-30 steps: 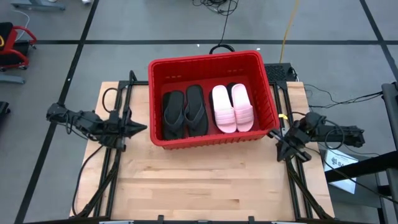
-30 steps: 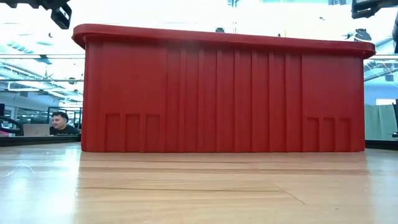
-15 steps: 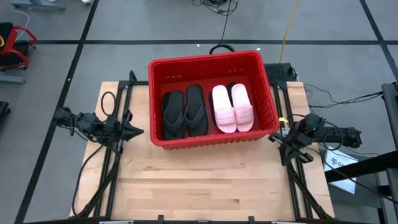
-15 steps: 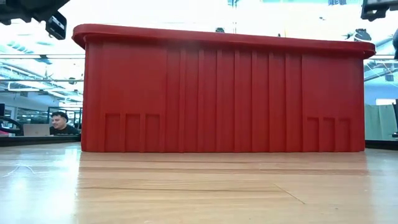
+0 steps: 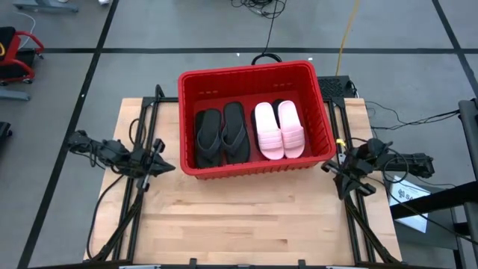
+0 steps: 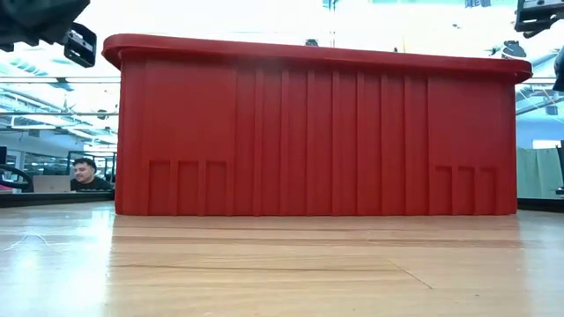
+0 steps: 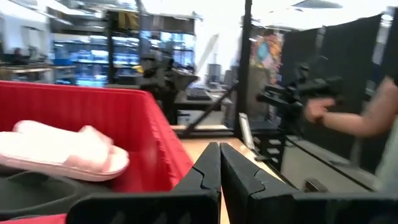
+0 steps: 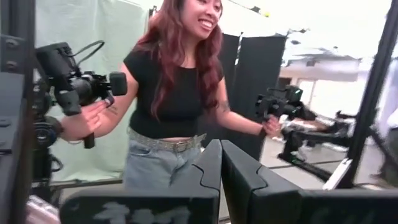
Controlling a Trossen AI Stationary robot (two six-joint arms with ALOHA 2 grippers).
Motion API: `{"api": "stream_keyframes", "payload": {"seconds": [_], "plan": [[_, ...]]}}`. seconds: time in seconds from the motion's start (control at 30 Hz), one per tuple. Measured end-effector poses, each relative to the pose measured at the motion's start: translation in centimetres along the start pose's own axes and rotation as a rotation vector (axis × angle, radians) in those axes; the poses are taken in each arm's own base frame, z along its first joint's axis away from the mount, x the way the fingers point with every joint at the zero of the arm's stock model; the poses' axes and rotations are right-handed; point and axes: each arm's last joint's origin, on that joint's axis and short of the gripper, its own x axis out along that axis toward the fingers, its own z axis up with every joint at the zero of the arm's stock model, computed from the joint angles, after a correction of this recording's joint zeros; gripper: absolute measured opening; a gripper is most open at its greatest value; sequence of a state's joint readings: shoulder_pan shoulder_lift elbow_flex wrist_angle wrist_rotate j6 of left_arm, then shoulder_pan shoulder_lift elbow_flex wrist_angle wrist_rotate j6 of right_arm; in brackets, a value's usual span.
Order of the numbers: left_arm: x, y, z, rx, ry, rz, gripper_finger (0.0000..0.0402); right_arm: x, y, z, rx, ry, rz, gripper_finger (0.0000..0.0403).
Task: Pick and place slides into bin
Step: Return to Home Position
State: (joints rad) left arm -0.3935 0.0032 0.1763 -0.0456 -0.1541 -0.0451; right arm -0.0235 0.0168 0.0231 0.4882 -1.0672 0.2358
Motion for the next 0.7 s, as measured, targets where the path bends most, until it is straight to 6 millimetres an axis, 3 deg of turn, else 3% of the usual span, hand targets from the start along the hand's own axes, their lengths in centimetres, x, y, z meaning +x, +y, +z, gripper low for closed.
{"api": "stream_keyframes", "payload": {"seconds": [0.3, 0.57, 0.7], "plan": [[0.0, -0.5, -0.3, 0.049, 0.013, -0.159, 0.0002, 0.0, 0.3, -0.1, 0.124, 0.033, 0.11, 0.0], [0.0, -0.7, -0.4, 0.051, 0.022, -0.23, 0.0001, 0.2, 0.5, -0.6, 0.126, 0.053, 0.148, 0.0], [0.2, -0.7, -1.3, 0.051, 0.033, -0.264, 0.0002, 0.3, 0.5, -1.2, 0.105, 0.076, 0.161, 0.0]]}}
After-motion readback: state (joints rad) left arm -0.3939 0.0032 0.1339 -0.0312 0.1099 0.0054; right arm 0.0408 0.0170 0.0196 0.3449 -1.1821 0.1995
